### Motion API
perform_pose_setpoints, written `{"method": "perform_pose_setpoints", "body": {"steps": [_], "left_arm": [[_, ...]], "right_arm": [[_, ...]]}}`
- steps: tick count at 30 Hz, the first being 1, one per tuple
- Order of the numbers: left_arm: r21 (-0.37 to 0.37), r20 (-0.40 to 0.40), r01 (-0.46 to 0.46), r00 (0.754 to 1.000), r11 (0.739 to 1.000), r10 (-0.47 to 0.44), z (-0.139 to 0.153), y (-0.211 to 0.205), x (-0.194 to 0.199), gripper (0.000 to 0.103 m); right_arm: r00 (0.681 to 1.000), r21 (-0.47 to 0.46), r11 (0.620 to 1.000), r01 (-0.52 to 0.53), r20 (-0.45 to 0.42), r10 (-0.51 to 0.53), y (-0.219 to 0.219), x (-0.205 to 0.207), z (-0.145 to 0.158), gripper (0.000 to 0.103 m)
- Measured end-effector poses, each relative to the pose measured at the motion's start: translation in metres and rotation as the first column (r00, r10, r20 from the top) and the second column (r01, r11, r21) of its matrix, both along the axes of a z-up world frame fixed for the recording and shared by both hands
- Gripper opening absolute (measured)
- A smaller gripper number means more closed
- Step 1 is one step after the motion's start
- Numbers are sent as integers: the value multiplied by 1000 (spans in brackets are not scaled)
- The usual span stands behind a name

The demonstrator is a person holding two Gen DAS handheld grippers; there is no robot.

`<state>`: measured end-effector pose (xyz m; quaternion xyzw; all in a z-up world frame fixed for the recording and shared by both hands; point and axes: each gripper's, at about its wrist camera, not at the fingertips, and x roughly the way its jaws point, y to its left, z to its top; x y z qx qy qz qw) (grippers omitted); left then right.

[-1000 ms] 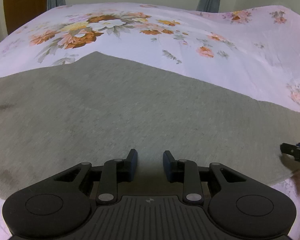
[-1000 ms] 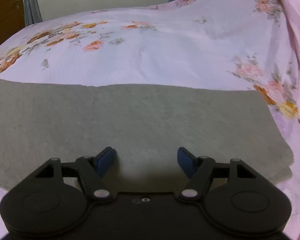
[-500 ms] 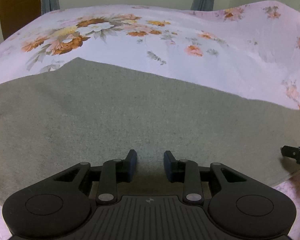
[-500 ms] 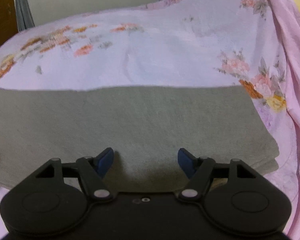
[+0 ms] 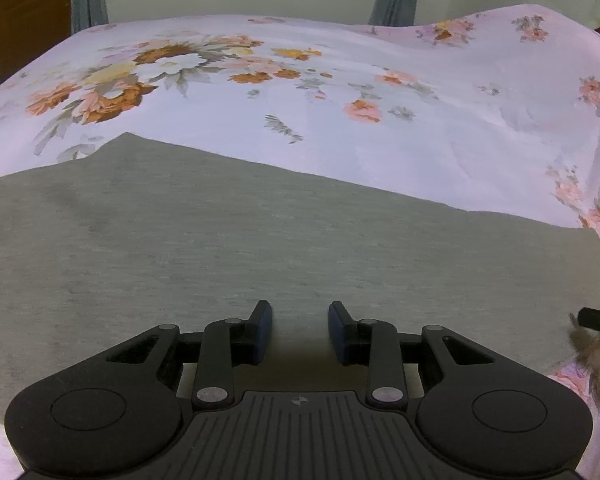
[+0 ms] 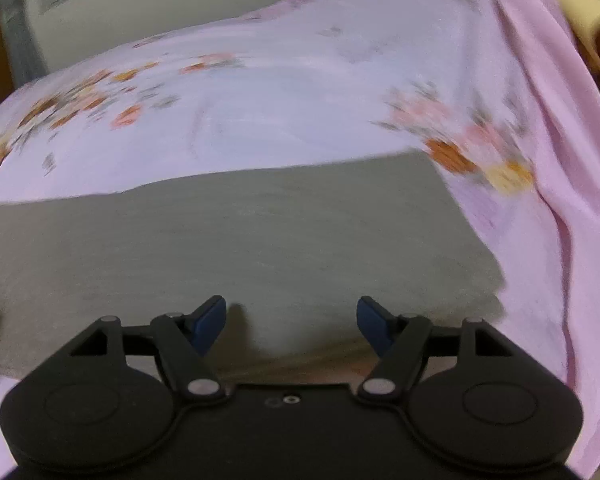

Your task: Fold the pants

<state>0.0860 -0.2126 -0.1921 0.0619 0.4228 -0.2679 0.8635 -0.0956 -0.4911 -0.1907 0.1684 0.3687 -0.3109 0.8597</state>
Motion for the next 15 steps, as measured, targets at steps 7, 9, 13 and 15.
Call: {"method": "perform_pose_setpoints", "body": {"steps": [7, 9, 13, 15], "left_arm": [[41, 12, 14, 1000, 999, -14, -8, -9, -5, 34], [42, 11, 18, 1000, 999, -19, -8, -9, -5, 34], [36, 10, 21, 1000, 999, -21, -9, -8, -4, 35], [37, 11, 22, 1000, 999, -22, -9, -8, -4, 35]], "right_arm": [[987, 126, 987, 96, 118, -112, -28, -42, -3, 44], [972, 211, 969, 128, 168, -165, -42, -53, -5, 40], [934, 324, 927, 191, 232, -273, -64, -74, -7, 30], [918, 356, 909, 215, 244, -313, -71, -83, -9, 27]]}}
